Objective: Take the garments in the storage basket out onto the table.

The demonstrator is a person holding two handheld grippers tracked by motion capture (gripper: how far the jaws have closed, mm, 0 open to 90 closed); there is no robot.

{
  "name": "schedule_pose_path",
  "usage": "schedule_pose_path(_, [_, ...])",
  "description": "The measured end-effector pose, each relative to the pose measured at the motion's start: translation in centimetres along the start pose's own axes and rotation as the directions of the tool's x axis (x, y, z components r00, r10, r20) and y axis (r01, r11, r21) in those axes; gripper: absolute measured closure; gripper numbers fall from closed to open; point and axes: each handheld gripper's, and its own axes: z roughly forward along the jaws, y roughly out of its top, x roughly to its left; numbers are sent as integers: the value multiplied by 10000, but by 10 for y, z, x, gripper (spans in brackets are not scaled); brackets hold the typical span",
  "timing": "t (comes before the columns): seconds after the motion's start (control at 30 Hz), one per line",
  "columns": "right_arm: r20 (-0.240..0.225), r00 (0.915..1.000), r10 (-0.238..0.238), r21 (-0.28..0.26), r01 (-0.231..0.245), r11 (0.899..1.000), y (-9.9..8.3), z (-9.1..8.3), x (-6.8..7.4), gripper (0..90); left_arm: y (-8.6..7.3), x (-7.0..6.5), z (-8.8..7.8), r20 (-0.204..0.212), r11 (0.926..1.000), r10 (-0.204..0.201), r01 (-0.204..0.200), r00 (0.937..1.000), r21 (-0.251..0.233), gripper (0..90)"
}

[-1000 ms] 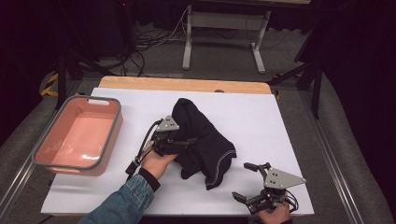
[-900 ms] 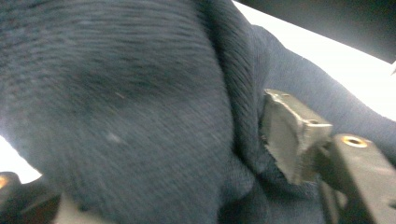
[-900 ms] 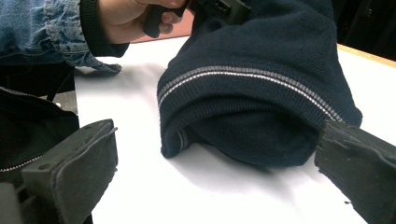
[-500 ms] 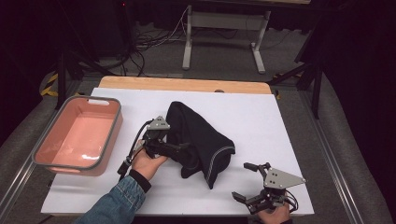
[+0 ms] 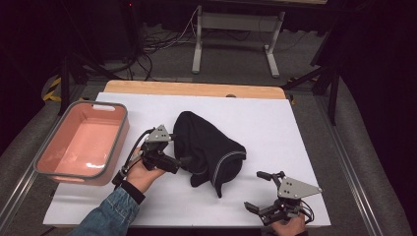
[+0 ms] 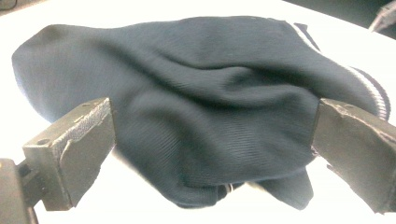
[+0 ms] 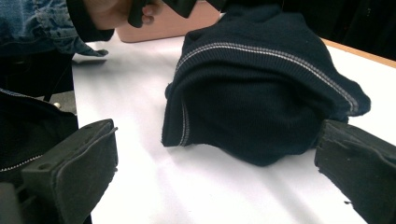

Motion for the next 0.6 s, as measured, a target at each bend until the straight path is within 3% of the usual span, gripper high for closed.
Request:
schedule_pose_path(0.27, [20,10000,15,-10,-15,10000,0,0,0,2,-9,-1,-29,358,9992,98,-85,9993,-380,11])
schedule_pose_path(0.5, [22,10000,22,5,-22,10000,0,0,0,1,-21,1,-51,989,9969,26,52,9951,-785,8])
schedule_pose_path(0.6, [18,10000,23,16,-23,10000,0,1,0,2,-29,0,-61,1167,9947,343,-226,9926,-1001,12])
